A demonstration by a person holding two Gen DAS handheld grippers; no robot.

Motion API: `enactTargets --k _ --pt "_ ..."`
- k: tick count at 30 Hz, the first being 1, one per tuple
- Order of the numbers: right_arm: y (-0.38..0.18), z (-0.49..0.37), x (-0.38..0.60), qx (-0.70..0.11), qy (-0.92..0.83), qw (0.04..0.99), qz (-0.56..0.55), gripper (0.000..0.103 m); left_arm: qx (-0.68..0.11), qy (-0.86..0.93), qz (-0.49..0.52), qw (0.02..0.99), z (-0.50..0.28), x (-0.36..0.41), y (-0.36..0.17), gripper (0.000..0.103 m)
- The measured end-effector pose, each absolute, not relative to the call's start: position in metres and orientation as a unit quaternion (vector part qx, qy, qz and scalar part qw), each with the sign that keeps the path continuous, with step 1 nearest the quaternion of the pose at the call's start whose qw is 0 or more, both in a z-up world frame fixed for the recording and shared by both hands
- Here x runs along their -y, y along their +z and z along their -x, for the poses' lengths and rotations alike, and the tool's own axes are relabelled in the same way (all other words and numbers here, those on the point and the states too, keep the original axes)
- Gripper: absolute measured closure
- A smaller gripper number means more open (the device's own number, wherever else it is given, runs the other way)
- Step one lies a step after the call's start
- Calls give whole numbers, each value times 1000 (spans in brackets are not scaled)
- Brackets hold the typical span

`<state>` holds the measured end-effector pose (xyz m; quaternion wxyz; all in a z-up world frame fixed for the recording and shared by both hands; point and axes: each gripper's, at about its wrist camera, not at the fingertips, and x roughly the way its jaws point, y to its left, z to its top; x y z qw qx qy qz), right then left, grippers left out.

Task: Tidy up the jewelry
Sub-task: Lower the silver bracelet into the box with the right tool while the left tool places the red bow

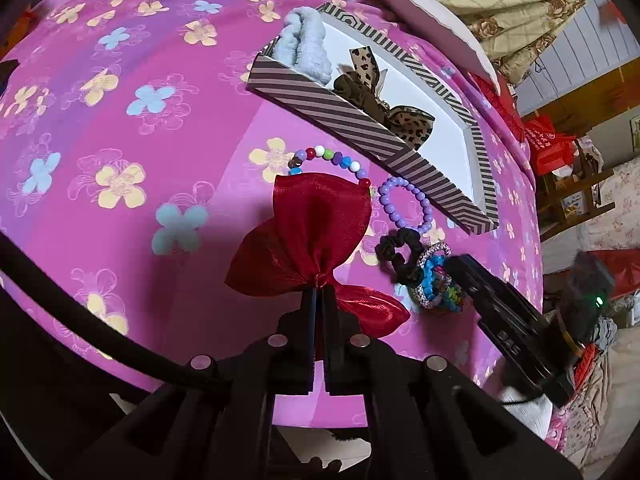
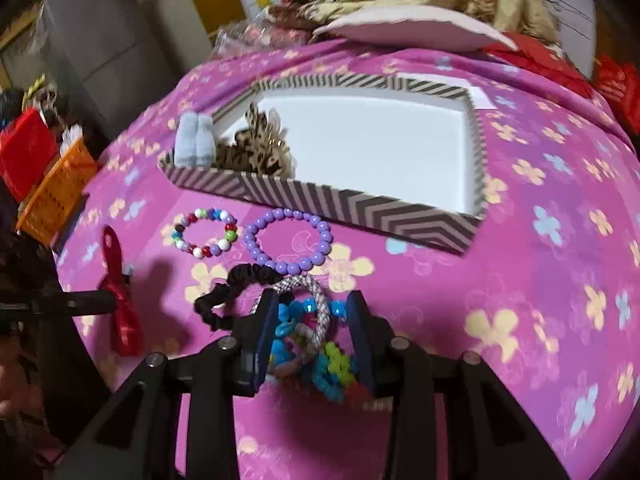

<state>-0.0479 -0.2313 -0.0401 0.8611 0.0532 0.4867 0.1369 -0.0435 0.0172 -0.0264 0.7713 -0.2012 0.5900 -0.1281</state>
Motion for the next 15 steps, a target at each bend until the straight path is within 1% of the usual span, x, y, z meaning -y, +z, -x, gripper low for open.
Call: enactTargets --k 1,3,6,15 --pt "-43 45 231 -492 139 858 -47 84 -590 -129 201 771 44 -17 -26 85" --pt "-44 44 232 -496 139 856 -45 93 -591 -130 202 770 44 -17 -26 85" --pt "-34 54 241 -484 150 860 -65 96 -589 -127 202 772 43 -19 -24 85" --pt "-2 55 253 -452 159 871 -104 96 -572 -131 199 785 32 -20 -4 85"
